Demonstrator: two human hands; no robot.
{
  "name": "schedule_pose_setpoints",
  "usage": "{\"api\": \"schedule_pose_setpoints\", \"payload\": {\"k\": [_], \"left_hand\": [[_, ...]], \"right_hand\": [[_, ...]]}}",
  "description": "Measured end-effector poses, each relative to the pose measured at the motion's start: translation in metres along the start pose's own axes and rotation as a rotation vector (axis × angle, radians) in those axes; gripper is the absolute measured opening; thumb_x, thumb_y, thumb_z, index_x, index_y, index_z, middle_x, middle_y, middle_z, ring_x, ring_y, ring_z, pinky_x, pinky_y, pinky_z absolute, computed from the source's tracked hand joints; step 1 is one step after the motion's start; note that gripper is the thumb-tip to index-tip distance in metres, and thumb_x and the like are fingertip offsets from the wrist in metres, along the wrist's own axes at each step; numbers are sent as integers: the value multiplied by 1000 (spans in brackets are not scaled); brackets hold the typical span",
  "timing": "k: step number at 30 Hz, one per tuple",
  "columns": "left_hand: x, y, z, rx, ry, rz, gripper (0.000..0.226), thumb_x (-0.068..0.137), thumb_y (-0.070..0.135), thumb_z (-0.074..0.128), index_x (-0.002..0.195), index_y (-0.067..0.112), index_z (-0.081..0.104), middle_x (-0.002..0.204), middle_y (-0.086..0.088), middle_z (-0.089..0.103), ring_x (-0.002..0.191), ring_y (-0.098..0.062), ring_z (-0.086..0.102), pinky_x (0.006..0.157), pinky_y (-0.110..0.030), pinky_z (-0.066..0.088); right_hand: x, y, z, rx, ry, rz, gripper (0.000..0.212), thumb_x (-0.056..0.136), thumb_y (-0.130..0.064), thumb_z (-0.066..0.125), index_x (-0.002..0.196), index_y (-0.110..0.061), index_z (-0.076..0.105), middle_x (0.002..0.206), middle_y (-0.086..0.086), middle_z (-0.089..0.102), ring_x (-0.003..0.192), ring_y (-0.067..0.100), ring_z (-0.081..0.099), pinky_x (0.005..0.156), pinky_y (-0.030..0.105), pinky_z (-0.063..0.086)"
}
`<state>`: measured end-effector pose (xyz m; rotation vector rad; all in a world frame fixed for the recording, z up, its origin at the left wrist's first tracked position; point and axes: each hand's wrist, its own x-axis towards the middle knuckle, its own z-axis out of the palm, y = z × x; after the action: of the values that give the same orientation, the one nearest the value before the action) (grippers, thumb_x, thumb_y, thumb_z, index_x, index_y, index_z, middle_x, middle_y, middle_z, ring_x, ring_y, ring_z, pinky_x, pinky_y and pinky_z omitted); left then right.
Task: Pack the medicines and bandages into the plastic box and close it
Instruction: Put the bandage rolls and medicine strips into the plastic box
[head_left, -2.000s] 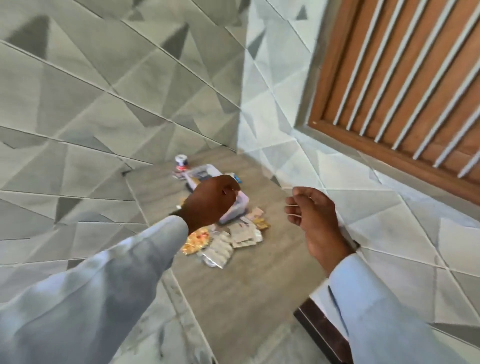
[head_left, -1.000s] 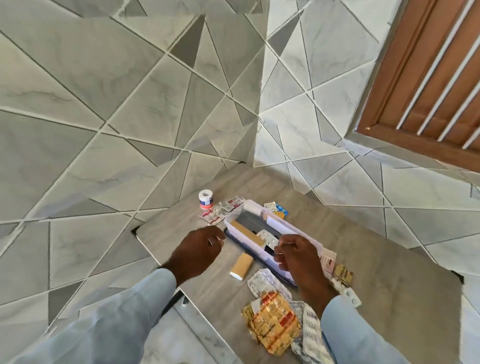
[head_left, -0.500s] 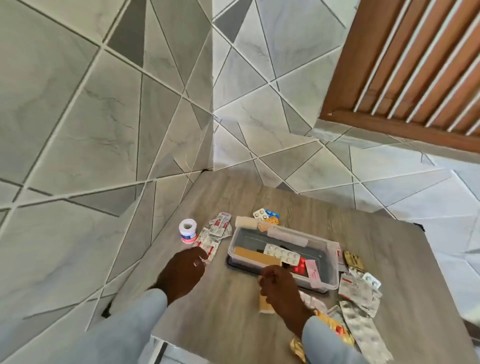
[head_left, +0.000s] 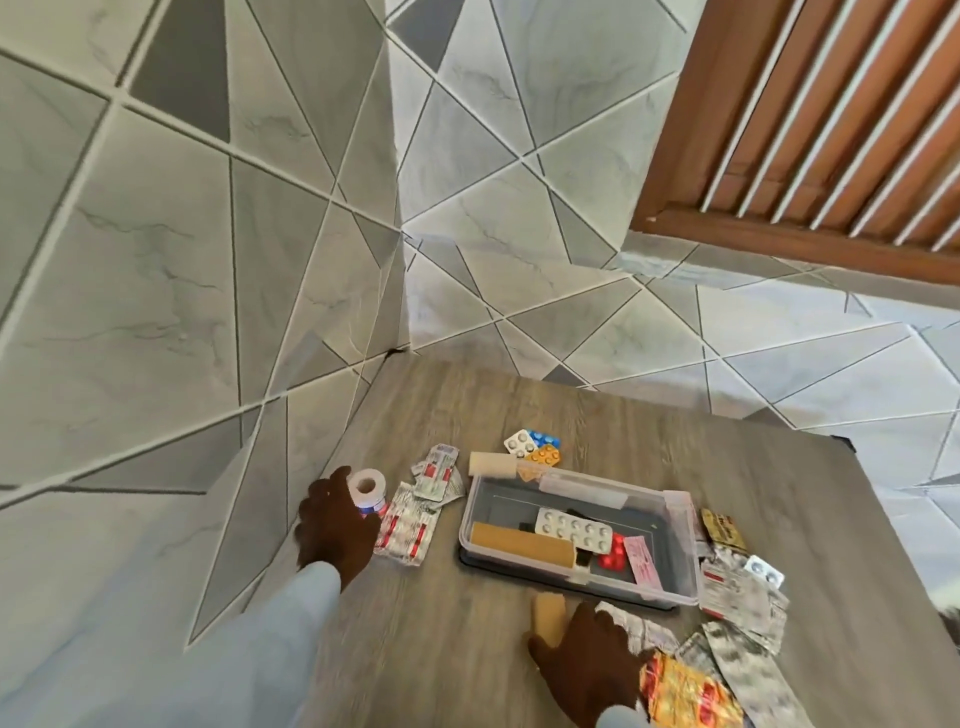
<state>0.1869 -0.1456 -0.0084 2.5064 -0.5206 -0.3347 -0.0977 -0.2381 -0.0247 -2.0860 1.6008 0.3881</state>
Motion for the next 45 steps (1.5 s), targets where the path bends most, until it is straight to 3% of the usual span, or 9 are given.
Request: {"api": "schedule_pose_setpoints", "payload": {"k": [5, 12, 18, 21, 26, 31, 38, 42, 45], "left_hand": [[16, -2, 8, 1, -23, -71, 81, 71, 28, 76, 141, 20, 35, 140, -13, 46, 127, -39, 43, 102, -53, 39], [31, -2, 21, 69, -110, 31, 72, 76, 36, 72, 138, 24, 38, 137, -10, 49, 122, -34, 48, 98, -49, 43], [50, -3, 17, -37, -195, 114, 61, 80, 31, 68, 134, 23, 42, 131, -9, 50, 114, -32, 54, 95, -44, 47], [52, 17, 8, -166, -215, 216, 63, 77, 29, 71, 135, 23, 45, 122, -9, 49, 102, -27, 59, 82, -32, 49], [32, 69, 12, -155, -379, 642, 84, 68, 38, 72, 142, 34, 32, 119, 3, 55, 107, -17, 57, 93, -32, 48], [1, 118, 38, 71, -400, 872, 72, 70, 56, 60, 136, 38, 36, 122, 7, 62, 111, -17, 58, 98, -34, 44], [-2, 140, 73, 455, -438, 959, 61, 85, 38, 58, 140, 27, 36, 139, -1, 49, 126, -24, 45, 108, -40, 28], [7, 137, 89, 601, -335, 1093, 52, 76, 40, 67, 124, 26, 54, 119, 1, 64, 108, -23, 58, 96, -42, 43], [10, 130, 91, 589, -332, 1059, 54, 63, 37, 77, 113, 25, 63, 107, 1, 69, 95, -21, 66, 85, -38, 52]], "right_hand": [[7, 1, 10, 54, -47, -49, 60, 75, -67, 48, 113, -21, 43, 124, 5, 52, 119, 27, 49, 95, 41, 46], [-4, -31, 11, 114, -29, -121, 45, 73, -64, 49, 95, -26, 39, 114, 2, 56, 114, 23, 53, 89, 34, 45], [-15, -67, -4, 340, 250, -144, 45, 71, -64, 53, 98, -28, 51, 92, -4, 61, 95, 18, 61, 76, 30, 44], [-8, -74, -25, 436, 384, -128, 34, 77, -56, 60, 94, -27, 51, 81, -7, 60, 77, 15, 60, 66, 28, 44], [13, -70, -55, 427, 536, -71, 36, 79, -44, 67, 103, -17, 63, 97, 3, 66, 93, 23, 60, 79, 33, 45], [41, -56, -70, 487, 369, -24, 42, 79, -52, 64, 104, -19, 59, 96, 2, 71, 91, 20, 66, 84, 35, 52], [73, -37, -85, 534, 216, -47, 57, 77, -54, 67, 120, -23, 48, 113, 2, 68, 97, 20, 66, 85, 35, 55], [91, -30, -89, 512, 123, -77, 58, 74, -56, 67, 119, -23, 50, 116, 2, 64, 97, 22, 65, 84, 41, 58], [101, -31, -87, 461, 102, -123, 53, 77, -53, 65, 118, -22, 51, 118, 3, 64, 105, 22, 62, 90, 36, 53]]}}
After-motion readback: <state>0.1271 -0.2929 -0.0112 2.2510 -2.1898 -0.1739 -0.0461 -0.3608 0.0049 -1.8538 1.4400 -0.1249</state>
